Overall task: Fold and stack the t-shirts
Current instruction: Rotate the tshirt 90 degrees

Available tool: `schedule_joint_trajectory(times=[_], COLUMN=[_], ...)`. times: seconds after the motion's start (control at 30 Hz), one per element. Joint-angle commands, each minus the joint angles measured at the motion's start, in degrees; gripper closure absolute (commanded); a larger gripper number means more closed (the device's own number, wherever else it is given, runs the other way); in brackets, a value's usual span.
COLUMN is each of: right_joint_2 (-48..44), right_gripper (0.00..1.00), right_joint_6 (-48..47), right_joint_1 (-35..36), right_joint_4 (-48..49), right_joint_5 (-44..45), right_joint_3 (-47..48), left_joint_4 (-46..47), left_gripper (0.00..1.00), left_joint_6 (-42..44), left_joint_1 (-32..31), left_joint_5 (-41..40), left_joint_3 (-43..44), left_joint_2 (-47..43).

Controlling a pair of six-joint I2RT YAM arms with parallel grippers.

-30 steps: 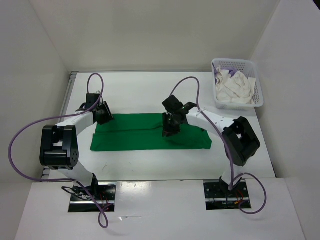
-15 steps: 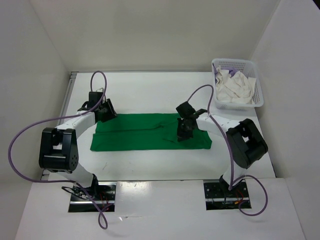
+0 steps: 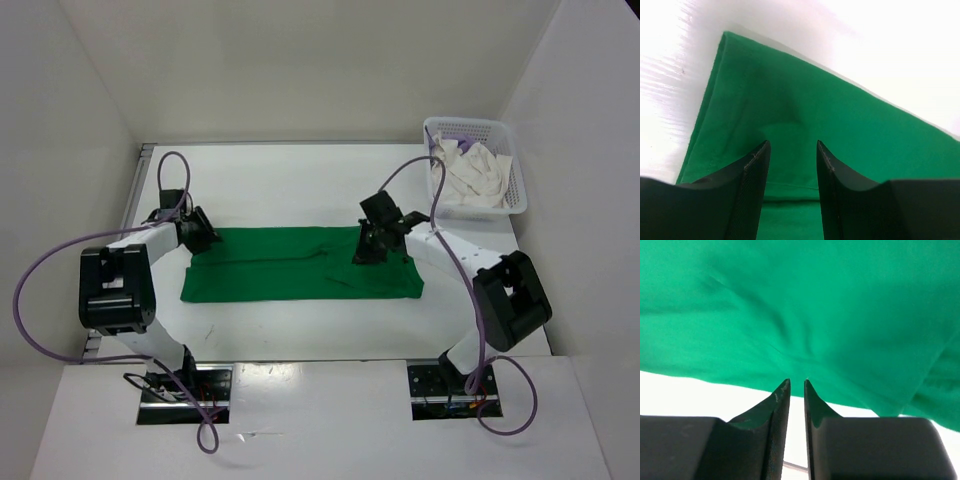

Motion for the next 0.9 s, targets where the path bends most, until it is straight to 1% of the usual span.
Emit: schedule_joint_trajectory(times=[0.0,0.03,0.07,0.13,0.17,0.2,0.23,0.27,0.4,0.53,0.63,0.7,0.73,0.77,0.8,0.83,0.87], right_joint_2=[-0.5,0.6,1.8,5.8,7.3,10.0,11.4,12.7,19.8,26.7,32.8,36.2,39.9,41.9,46.4,48.9,51.3], right_gripper=[0.82,0.89,1.00,1.00,1.00,1.00,1.00,1.00,1.00,1.00,1.00,1.00,1.00,1.00,1.00,1.00,1.00], right_joint_6=[-1.6,-2.1,-2.1,-2.1,-2.1,-2.1,-2.1,-2.1,-2.1,-2.7,-2.7,-2.7,-3.2,-3.2,-3.2,-3.2,-3.2], right_joint_1=[-2.8,-3.4,-4.1,-4.1,-4.1,-4.1,-4.1,-4.6,-4.6,-4.6,-4.6,-4.6,-4.6,-4.6,-4.6,-4.6,-4.6], right_joint_4=[2.3,3.5,6.7,9.7,9.8,10.5,10.6,11.2,12.4,11.9,11.9,11.3,10.3,8.5,7.6,6.3,3.5], right_joint_5=[1.3,1.3,2.1,4.0,4.7,5.4,6.1,6.1,7.3,5.1,3.7,2.3,1.6,1.6,0.3,-0.3,-0.3], right_joint_3=[4.8,5.4,5.4,6.1,6.7,7.5,8.8,9.7,14.4,20.1,26.5,32.9,35.6,42.0,45.7,54.1,58.8], left_joint_4=[1.3,1.9,1.9,-1.1,-2.3,-4.0,-4.0,-4.0,-5.9,-7.8,-8.6,-9.5,-10.2,-10.8,-11.6,-11.6,-12.3], left_gripper=[0.50,0.49,0.48,0.49,0.52,0.56,0.60,0.62,0.66,0.65,0.65,0.65,0.65,0.65,0.65,0.65,0.65], left_joint_6=[-1.9,-1.9,-0.9,2.9,3.8,4.3,4.3,4.3,3.7,4.3,5.0,5.5,6.2,6.2,6.2,6.9,6.9], left_joint_1=[0.6,0.6,-1.7,-4.8,-7.2,-8.2,-8.9,-10.1,-11.8,-12.4,-12.9,-13.6,-13.6,-14.2,-14.2,-14.2,-14.2], left_joint_5=[3.3,4.9,4.9,1.7,0.7,0.0,0.0,0.0,1.4,5.9,7.3,7.3,7.3,7.8,7.8,7.8,7.8], left_joint_3=[0.5,1.1,1.7,5.5,6.7,7.5,7.5,7.5,6.4,5.7,5.1,5.1,5.1,5.1,5.1,5.1,5.1], left_joint_2=[-1.8,-3.0,-5.4,-7.8,-8.3,-9.1,-10.6,-11.3,-14.1,-14.6,-15.2,-15.8,-15.8,-16.4,-16.4,-17.0,-17.0])
